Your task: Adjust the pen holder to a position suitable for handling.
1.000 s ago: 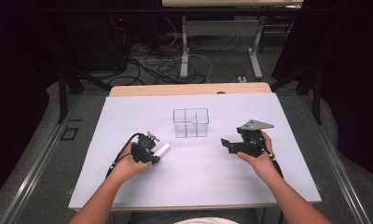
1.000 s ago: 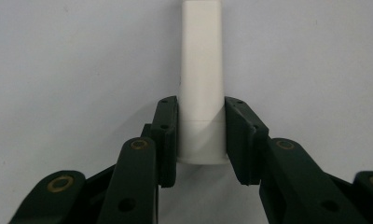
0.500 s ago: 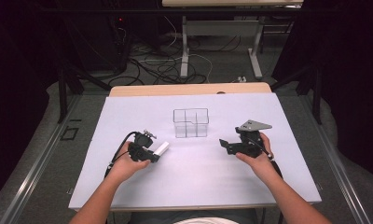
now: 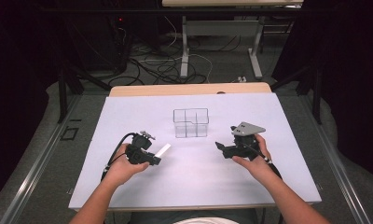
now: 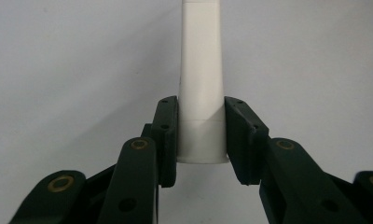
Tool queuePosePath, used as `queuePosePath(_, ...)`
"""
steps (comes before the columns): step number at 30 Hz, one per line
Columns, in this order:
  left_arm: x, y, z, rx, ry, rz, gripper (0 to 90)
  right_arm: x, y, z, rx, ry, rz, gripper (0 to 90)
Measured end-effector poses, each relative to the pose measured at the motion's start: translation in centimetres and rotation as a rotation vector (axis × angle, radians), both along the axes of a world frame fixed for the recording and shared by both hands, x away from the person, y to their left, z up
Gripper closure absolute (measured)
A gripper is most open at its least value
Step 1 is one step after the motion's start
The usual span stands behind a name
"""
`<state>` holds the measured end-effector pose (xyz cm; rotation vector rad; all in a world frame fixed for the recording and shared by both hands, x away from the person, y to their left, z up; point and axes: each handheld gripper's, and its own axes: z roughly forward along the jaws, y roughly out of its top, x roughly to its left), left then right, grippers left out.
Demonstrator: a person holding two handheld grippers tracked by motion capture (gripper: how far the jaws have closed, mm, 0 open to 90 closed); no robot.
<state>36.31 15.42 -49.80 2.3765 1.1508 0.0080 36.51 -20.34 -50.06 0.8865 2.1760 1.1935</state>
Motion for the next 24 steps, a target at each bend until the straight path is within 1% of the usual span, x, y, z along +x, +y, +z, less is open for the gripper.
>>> queuePosePath(1, 0.0, 0.0, 0.2, -0.007, 0.003, -0.005, 67.2, 0.0, 0.1, 0.0, -0.008, -0.008, 0.001, 14.9)
queuePosePath(2, -0.2, -0.1, 0.3, -0.019, 0.008, 0.006, 67.2, -0.1, 0.2, 0.0, -0.011, -0.010, 0.005, 14.9)
queuePosePath(4, -0.2, -0.1, 0.5, -0.030, 0.011, 0.005, 67.2, -0.2, 0.4, 0.1, -0.029, -0.012, 0.017, 14.9)
queuePosePath(6, -0.3, -0.2, 0.6, -0.039, 0.015, -0.006, 67.2, -0.3, 0.6, 0.0, -0.041, -0.026, 0.031, 14.9)
queuePosePath(7, -0.3, -0.3, 0.6, -0.042, 0.018, -0.008, 67.2, -0.3, 0.7, 0.0, -0.052, -0.020, 0.043, 14.9)
queuePosePath(8, -0.3, -0.4, 0.6, -0.043, 0.021, -0.012, 67.2, -0.3, 0.9, 0.0, -0.069, -0.034, 0.049, 15.0)
queuePosePath(9, -0.3, -0.5, 0.5, -0.045, 0.022, -0.014, 67.2, -0.3, 1.0, 0.0, -0.091, -0.033, 0.059, 14.9)
queuePosePath(12, -0.3, -0.7, 0.3, -0.042, 0.031, -0.019, 67.2, -0.2, 1.7, -0.2, -0.122, -0.059, 0.086, 15.0)
queuePosePath(13, -0.3, -0.8, 0.3, -0.043, 0.035, -0.018, 67.2, -0.3, 1.9, -0.2, -0.128, -0.058, 0.088, 14.9)
queuePosePath(16, -0.3, -0.9, 0.2, -0.060, 0.051, -0.022, 67.2, -0.5, 2.8, -0.4, -0.146, -0.070, 0.099, 14.3)
queuePosePath(18, -0.3, -1.1, 0.1, -0.072, 0.055, -0.025, 67.2, -0.6, 3.3, -0.5, -0.162, -0.092, 0.119, 14.2)
queuePosePath(19, -0.4, -1.1, 0.1, -0.076, 0.059, -0.025, 67.2, -0.7, 3.5, -0.4, -0.176, -0.082, 0.128, 14.3)
queuePosePath(21, -0.4, -1.2, 0.1, -0.086, 0.068, -0.028, 67.2, -0.9, 3.9, -0.5, -0.194, -0.098, 0.139, 14.3)
queuePosePath(23, -0.4, -1.2, 0.0, -0.104, 0.080, -0.021, 67.2, -1.2, 4.4, -0.6, -0.199, -0.099, 0.149, 14.3)
queuePosePath(24, -0.3, -1.2, -0.1, -0.112, 0.086, -0.026, 67.2, -1.3, 4.6, -0.6, -0.206, -0.109, 0.152, 14.3)
